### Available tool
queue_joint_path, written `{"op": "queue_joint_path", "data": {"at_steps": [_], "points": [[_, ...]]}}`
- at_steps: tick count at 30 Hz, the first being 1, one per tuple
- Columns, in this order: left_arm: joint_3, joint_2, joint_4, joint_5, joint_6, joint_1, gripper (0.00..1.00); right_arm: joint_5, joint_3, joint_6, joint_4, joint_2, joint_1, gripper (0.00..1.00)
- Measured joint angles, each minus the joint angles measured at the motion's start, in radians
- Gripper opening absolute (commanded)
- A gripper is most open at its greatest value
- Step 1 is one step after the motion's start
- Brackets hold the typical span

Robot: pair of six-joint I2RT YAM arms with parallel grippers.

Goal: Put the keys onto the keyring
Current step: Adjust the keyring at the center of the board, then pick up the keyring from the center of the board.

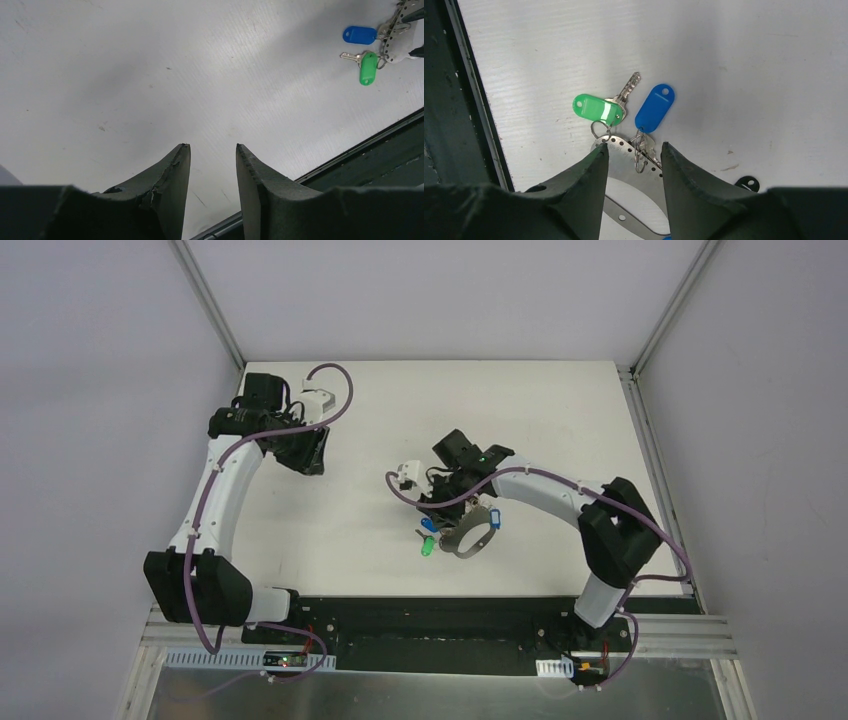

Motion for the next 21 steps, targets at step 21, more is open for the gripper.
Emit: {"op": "queue_joint_path", "data": {"at_steps": [21], "points": [[0.000,-0.040,-0.004,-0.048,-0.002,0.006,0.40,0.161,0.040,-0.054,-0.056,0.120,0.063,0.24]]}}
